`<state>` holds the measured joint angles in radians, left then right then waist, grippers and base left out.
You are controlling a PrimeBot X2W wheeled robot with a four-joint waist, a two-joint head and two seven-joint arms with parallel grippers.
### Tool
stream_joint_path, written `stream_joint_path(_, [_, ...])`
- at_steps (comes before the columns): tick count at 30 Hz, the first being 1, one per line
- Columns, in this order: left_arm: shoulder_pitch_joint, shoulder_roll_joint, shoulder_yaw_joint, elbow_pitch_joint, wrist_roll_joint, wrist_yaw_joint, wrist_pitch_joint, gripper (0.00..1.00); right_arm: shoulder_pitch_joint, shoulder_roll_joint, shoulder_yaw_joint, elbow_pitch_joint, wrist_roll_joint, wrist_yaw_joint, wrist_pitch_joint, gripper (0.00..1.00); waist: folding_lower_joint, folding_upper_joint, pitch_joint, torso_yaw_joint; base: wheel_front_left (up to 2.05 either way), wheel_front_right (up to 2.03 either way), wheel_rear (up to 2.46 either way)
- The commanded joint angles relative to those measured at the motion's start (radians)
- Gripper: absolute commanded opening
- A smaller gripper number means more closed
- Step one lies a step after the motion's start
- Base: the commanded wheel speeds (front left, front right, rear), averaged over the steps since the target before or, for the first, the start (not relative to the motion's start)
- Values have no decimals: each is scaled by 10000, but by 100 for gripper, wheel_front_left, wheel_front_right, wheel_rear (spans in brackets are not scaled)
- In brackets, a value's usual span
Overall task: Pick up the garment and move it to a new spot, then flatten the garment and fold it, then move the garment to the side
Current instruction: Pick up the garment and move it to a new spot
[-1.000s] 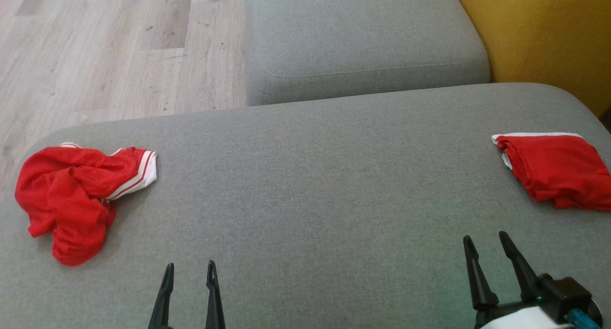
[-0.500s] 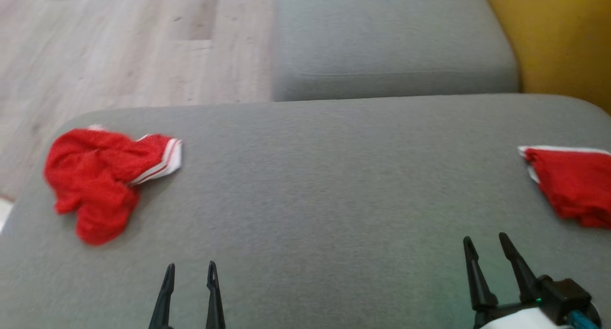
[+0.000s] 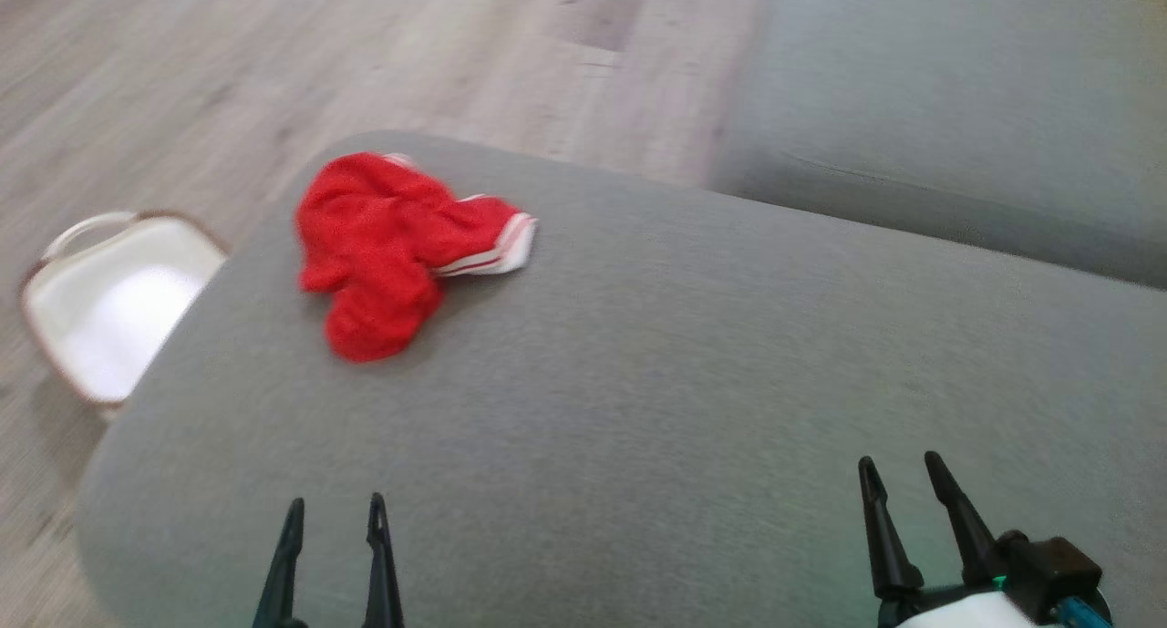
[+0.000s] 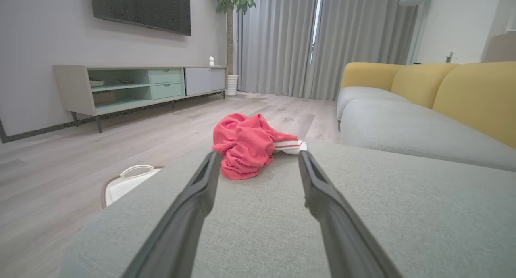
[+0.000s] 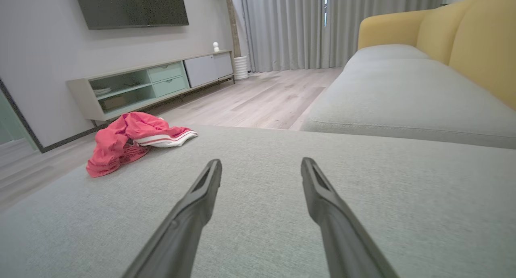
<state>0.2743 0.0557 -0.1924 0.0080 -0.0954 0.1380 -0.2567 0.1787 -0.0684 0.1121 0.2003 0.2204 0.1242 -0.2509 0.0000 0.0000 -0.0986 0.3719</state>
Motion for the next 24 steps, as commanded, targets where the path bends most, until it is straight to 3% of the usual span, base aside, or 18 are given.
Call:
stream_joint_path(1, [-381,-55,322,-392,40,-58,-51,100,-346,-25,176,-248,42,65,-109,100,0,0,28,639,0,0,0])
stream_joint_path(9, [-403,-55,489,-608,-117,-60,-51,100,-604,-34,196,-89,-6,65,-109,100,0,0,332,925,0,0,0])
stream_joint_path(14, [-1130,-3,564,-720,331,-262,-51,100,-444,-171,51,-188,-81,65,-109,100,0,0,592,1046,0,0,0])
stream_joint_path(20, [-3784,468,738,-904,606,-851,-51,100,-644,-1031,90,-614,-185,65,-109,100,0,0,2044,728,0,0,0])
stream_joint_path(24, [-6191,690,752,44,611,-1267,18,100,-1089,-2023,64,-1002,-147,65,-109,100,0,0,3346,475,0,0,0])
